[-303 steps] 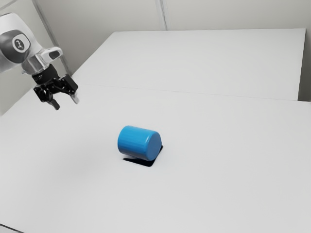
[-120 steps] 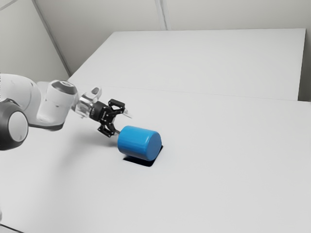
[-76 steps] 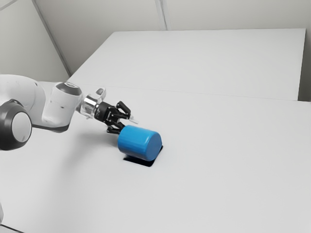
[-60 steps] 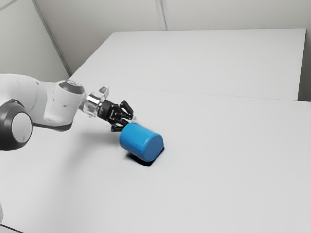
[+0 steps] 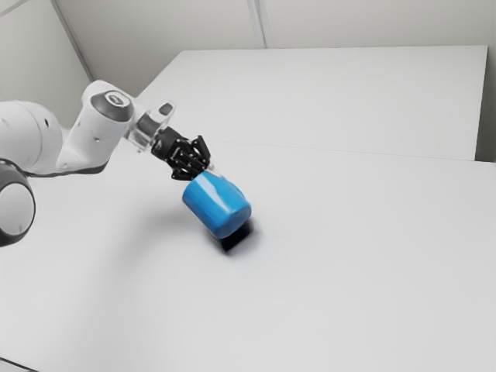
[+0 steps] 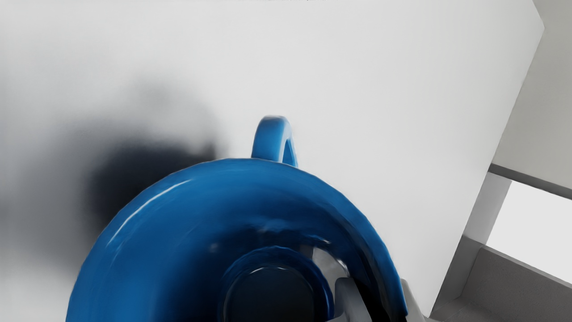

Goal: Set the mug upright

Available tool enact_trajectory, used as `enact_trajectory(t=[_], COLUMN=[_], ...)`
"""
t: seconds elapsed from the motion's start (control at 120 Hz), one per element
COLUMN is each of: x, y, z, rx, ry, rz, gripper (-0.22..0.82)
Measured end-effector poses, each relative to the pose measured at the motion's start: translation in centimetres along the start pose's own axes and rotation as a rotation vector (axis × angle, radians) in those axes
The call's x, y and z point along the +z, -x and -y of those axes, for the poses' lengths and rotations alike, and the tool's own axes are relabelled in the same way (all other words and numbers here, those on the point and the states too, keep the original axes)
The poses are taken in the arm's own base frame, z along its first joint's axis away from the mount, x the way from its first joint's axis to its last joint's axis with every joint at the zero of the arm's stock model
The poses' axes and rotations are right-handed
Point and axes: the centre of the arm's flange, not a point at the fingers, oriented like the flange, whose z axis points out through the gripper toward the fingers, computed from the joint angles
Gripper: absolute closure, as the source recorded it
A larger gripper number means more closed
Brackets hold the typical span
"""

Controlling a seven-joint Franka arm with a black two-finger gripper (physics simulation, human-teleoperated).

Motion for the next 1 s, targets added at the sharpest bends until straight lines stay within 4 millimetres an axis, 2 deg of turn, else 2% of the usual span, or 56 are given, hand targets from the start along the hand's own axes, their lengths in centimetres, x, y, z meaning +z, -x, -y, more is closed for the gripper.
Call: enact_trajectory(t=[0.075,0.167,0.308,0.417,0.6,1.0], x=[-1.6,-2.1,-0.7,0.1,1.1,4.8], y=[1.1,2.9,6.8,8.7,9.2,9.8], z=[-1.7,-3.3,-4.5,-5.1,-6.2,-8.0], rx=[0.061,0.133,0.235,0.300,0.375,0.420], ry=[-0.113,-0.282,-0.532,-0.664,-0.749,-0.748], rz=[-0.017,-0.013,-0.014,-0.058,-0.172,-0.291], gripper=[0.79,0.79,0.79,0.79,0.79,0.79])
